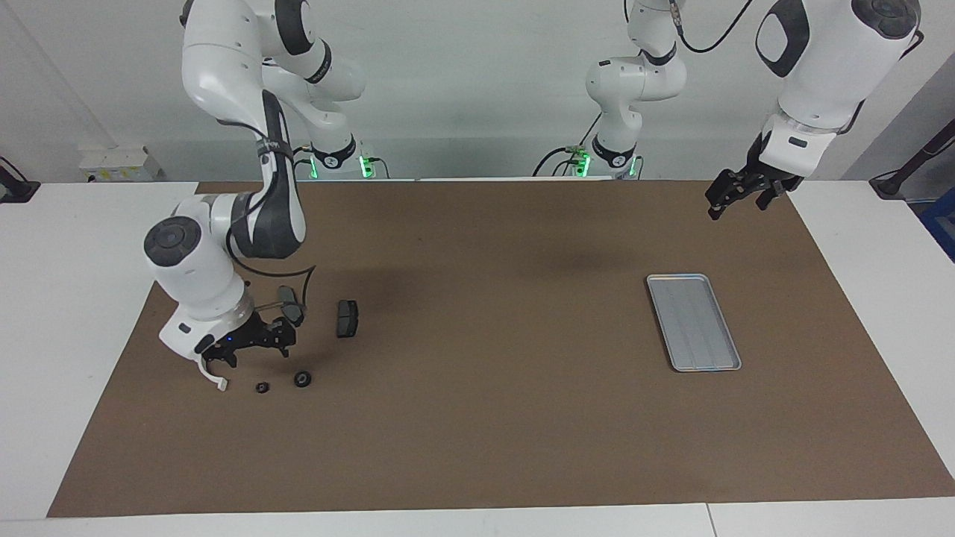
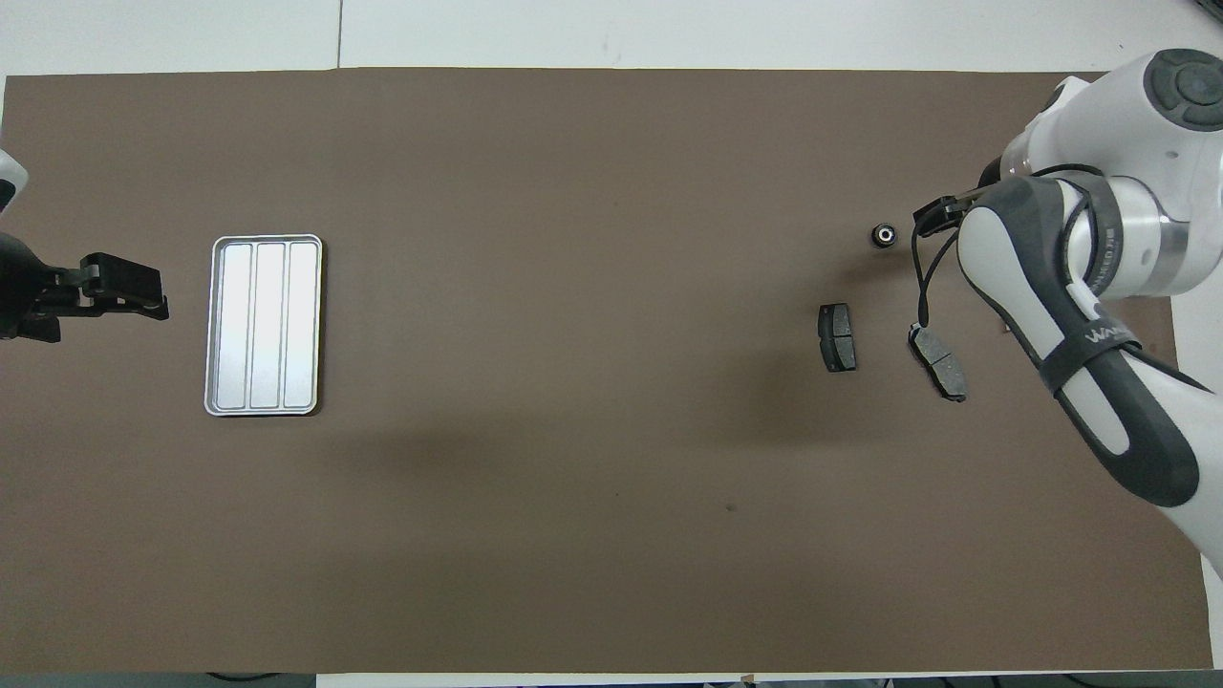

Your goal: Place bearing gear from tray to pile

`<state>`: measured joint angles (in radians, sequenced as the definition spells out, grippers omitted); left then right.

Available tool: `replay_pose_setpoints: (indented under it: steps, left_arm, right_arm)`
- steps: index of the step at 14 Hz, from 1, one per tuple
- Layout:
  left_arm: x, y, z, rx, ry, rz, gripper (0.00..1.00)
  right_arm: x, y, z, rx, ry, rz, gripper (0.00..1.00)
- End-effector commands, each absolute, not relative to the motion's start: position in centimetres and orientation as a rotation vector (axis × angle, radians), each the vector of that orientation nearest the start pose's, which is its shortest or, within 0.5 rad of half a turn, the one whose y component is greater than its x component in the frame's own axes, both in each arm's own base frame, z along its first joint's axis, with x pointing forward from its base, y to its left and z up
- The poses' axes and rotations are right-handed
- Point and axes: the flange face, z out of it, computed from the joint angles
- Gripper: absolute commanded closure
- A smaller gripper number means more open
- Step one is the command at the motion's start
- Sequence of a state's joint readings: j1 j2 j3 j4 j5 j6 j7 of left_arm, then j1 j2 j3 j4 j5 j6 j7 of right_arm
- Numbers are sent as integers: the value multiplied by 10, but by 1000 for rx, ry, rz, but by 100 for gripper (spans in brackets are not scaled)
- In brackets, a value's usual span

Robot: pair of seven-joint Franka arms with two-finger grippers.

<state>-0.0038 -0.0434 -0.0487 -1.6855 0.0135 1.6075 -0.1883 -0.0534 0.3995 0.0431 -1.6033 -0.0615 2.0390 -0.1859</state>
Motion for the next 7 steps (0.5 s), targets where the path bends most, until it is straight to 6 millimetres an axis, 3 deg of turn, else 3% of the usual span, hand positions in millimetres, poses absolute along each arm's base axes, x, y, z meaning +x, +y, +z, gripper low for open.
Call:
replay_pose_setpoints:
  steps: [1,3,7]
  left_arm:
    - [517,-27,606,-3118,-202,125,0]
    - [518,-27,607,-3118,-204,121,0]
    - [518,-27,607,-3118,-204,121,0]
  right_arm:
    - [648,-12,476,-3169,-289,-56,0]
    - [628,3,523,-3168,-320,-78,0]
    - [588,5,581,-3160,-308,-43,0]
